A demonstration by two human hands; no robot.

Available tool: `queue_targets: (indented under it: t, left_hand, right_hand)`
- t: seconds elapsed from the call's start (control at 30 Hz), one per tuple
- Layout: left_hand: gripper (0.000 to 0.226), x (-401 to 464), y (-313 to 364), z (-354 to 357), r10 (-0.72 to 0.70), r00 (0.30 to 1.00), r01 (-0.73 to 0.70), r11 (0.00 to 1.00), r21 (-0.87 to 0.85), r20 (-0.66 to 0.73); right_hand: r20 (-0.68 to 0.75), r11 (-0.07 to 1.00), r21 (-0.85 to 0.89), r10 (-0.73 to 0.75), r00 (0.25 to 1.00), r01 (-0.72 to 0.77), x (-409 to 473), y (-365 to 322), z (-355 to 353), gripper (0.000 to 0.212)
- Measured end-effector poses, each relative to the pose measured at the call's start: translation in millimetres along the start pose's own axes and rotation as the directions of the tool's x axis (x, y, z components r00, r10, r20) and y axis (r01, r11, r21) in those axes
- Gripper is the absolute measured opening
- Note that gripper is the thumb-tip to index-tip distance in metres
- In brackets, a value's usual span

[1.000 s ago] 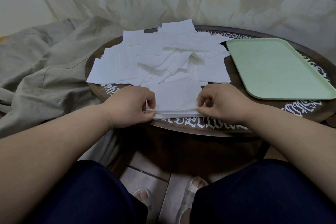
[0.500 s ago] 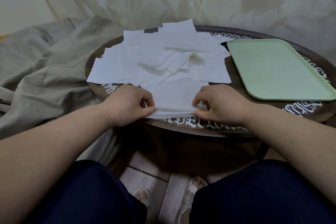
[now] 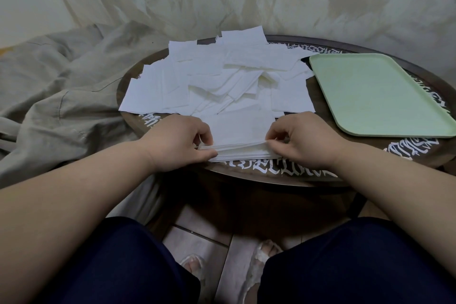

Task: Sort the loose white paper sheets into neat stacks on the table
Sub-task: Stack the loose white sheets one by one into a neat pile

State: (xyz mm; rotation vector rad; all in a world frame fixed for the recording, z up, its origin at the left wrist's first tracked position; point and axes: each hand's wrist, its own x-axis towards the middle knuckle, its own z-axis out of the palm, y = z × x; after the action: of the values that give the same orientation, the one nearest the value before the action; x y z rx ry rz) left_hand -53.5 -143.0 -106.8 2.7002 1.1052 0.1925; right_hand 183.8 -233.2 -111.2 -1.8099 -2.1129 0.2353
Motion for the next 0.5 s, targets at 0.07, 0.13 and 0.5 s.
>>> queue_targets:
  t: [0.07,0.13,0.5]
  left_hand:
    - [0.023,0,3,-1,-0.004,1.000,0.004,1.000,0.011,0.001]
    - [0.016,-1,5,-3,-0.020,1.000,0.020,1.000,0.012,-0.006]
    - [0.019,9,13,-17,-0.199,0.859,-0.013,0.913,-0.408,-0.472]
  right_hand:
    - [-0.008,1.000,0.019,0.025,1.000,-0.025,0,-1,-1,0.010]
    - [-0.005,0.999,0.027,0.046,0.999,-0.045,-1,0,-3,0.010]
    - [-0.381,0.951,0.292,0.214,0.899,-0.102,12,2,-24,0.005]
